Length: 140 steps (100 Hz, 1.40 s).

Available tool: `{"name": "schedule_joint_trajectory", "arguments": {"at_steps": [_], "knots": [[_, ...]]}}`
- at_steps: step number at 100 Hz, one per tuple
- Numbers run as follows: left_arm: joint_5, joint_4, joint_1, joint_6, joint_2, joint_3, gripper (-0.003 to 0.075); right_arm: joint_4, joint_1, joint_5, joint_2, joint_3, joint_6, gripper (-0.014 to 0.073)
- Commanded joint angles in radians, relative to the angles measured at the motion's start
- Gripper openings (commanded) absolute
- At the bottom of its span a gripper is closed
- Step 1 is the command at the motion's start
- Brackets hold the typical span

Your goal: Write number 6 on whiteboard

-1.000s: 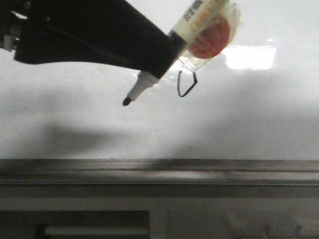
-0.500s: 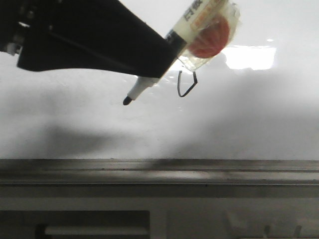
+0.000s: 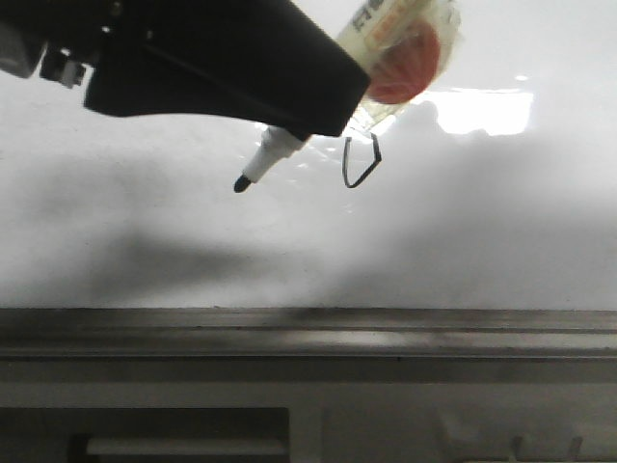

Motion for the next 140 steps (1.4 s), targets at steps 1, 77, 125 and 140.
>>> {"name": "schedule_joint_trajectory", "arguments": {"at_steps": [1, 77, 125, 140], "knots": [[-0.023, -0.022, -0.006, -0.002, -0.018, -0.037, 0.0146, 0.058, 0.000, 0.012, -0.007, -0.035, -0.013, -0.0050], [-0.411, -0.215, 0.001, -0.127, -0.212, 0.060, -0.0020, -0.094, -0.065, -0.077, -0.201, 0.034, 0.017, 0.0393], [-0.512, -0.537, 0.001, -0.127, -0.125, 0.091, -0.0020, -0.042, -0.094, -0.243, -0.390, 0.280, 0.043, 0.0393], [-0.512, -0.535, 0.001, -0.127, -0.024, 0.031, -0.0020, -0.042, -0.094, -0.243, -0.390, 0.280, 0.043, 0.0393]]}}
